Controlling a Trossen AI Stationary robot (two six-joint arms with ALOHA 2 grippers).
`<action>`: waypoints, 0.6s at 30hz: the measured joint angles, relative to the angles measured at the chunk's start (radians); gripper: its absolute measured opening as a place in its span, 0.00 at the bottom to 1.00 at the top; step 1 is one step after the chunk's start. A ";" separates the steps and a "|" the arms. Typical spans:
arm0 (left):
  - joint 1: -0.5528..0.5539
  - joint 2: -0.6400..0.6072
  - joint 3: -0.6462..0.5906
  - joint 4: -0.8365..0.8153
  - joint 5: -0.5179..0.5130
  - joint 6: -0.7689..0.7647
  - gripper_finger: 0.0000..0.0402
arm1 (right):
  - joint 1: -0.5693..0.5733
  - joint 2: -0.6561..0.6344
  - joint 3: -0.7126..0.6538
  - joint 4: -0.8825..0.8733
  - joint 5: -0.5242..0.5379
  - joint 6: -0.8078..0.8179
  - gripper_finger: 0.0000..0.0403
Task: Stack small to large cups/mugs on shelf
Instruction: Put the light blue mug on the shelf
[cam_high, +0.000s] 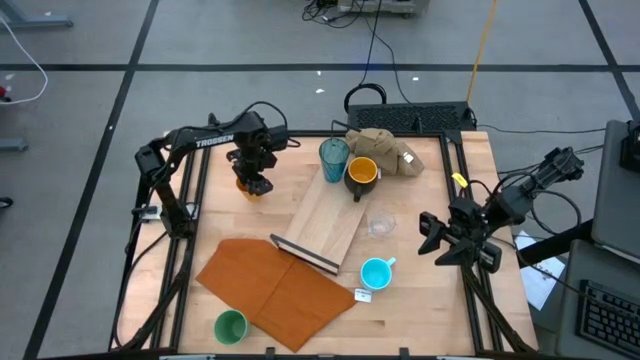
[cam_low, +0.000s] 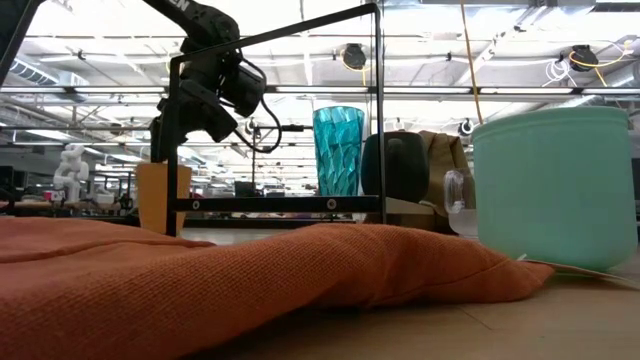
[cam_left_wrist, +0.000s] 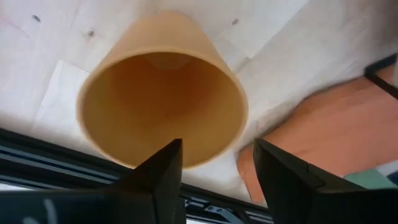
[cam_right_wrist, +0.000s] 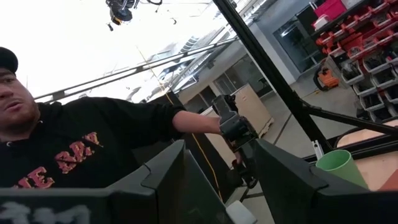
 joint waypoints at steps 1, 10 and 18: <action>-0.002 -0.005 0.000 -0.005 0.012 0.018 0.49 | 0.000 -0.002 0.000 0.000 0.000 -0.003 0.45; -0.034 -0.286 0.000 0.143 0.037 -0.070 0.49 | -0.003 -0.040 0.000 -0.023 0.046 -0.028 0.45; -0.188 -0.633 0.001 0.558 0.072 -0.311 0.49 | -0.031 -0.046 0.000 -0.097 0.206 -0.044 0.45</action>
